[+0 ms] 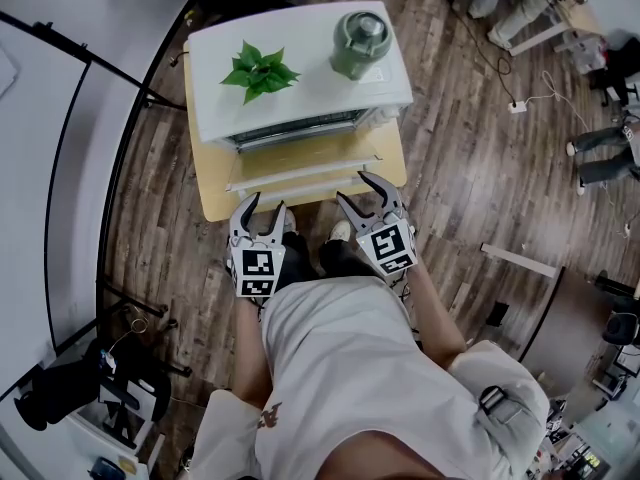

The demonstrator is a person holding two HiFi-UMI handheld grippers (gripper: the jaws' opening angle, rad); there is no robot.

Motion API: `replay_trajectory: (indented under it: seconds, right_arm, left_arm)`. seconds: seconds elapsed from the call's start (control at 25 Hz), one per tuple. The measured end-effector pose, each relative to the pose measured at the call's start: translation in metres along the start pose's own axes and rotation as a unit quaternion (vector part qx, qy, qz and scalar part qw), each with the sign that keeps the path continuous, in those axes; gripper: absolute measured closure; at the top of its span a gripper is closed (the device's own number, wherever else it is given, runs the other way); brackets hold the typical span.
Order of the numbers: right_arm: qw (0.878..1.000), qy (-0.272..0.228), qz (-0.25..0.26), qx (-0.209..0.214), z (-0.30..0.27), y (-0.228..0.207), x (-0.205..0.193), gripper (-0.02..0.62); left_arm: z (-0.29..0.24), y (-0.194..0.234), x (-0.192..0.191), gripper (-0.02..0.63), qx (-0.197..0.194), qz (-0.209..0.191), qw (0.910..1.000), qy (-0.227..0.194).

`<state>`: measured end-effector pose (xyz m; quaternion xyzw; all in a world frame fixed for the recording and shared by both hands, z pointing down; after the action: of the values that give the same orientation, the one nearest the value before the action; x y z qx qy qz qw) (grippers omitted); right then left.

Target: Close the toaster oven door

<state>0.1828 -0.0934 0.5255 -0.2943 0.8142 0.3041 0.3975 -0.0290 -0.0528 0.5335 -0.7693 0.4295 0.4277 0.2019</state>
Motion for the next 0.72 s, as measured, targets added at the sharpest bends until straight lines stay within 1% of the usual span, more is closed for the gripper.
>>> replay_trajectory:
  seconds: [0.24,0.72]
  right_arm:
    - [1.0,0.009,0.013,0.004,-0.007,0.0,0.0,0.365]
    - [1.0,-0.008,0.019,-0.009,-0.019,-0.013,0.017,0.377]
  left_arm:
    - [-0.001,0.004,0.006,0.415,0.004,0.002,1.0,-0.005]
    - [-0.004,0.018,0.025,0.414,0.015,-0.005,0.9996,-0.025]
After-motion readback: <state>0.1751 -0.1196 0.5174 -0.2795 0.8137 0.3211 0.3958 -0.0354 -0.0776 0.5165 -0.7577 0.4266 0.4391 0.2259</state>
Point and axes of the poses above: the fingertips, and each gripper's own axes: z backward along the fingers, y to its left, x out of its top, the point moved 7 cm from there along z, backward along the fingers, and after that the axes turned 10 degrees about -x, right-handed, at the moved point
